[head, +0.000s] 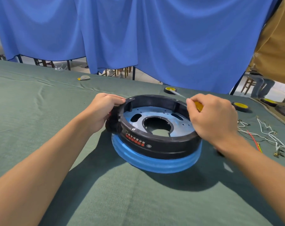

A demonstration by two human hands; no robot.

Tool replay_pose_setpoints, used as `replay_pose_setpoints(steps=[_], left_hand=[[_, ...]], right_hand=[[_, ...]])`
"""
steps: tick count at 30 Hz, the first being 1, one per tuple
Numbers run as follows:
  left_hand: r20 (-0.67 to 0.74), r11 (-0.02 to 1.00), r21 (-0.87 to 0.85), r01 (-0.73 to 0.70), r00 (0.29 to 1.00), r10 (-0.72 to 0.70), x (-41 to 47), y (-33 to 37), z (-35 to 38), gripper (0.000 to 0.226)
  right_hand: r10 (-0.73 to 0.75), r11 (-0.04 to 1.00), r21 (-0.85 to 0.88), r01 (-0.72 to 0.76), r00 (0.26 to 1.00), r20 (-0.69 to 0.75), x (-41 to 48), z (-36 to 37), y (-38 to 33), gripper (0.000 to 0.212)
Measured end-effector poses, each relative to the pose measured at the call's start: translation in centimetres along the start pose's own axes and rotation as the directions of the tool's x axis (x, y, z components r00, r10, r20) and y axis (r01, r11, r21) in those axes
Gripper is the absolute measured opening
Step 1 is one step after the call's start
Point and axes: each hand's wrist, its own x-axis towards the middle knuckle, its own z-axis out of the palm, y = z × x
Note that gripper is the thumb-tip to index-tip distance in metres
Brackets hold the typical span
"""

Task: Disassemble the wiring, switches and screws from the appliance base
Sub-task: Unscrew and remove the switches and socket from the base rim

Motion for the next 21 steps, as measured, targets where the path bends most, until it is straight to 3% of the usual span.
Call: replay_pose_setpoints(steps=[3,6,11,16,21], left_hand=[[0.047,1.000,-0.001,0.008,0.999,-0.008,0.1,-0.1,-0.8,0.016],[0.078,1.000,-0.009,0.011,0.997,-0.010,0.2,-0.2,-0.7,0.020],[0.115,0.999,0.031,-0.033,0.993,0.029,0.2,-0.2,-0.9,0.029],[0.143,0.995,0.045,-0.088,0.986,0.081,-0.1,-0.5,-0.6,0.031],[0.131,0.991,0.000,-0.134,0.982,0.133,-0.2,-0.8,-0.1,0.028]], right_hand=[[0.109,0.993,-0.034,-0.109,0.994,0.011,1.2,0.0,0.7,0.030],[0.248,0.952,0.171,-0.255,0.967,0.061,-0.3,-0.7,-0.5,0.027],[0.094,0.984,0.148,-0.103,0.993,0.065,-3.2,-0.8,-1.7,0.030],[0.231,0.950,0.197,-0.241,0.970,0.072,-0.6,1.0,0.2,0.023],[0.258,0.966,0.004,-0.259,0.964,0.070,1.4,2.0,1.3,0.023]])
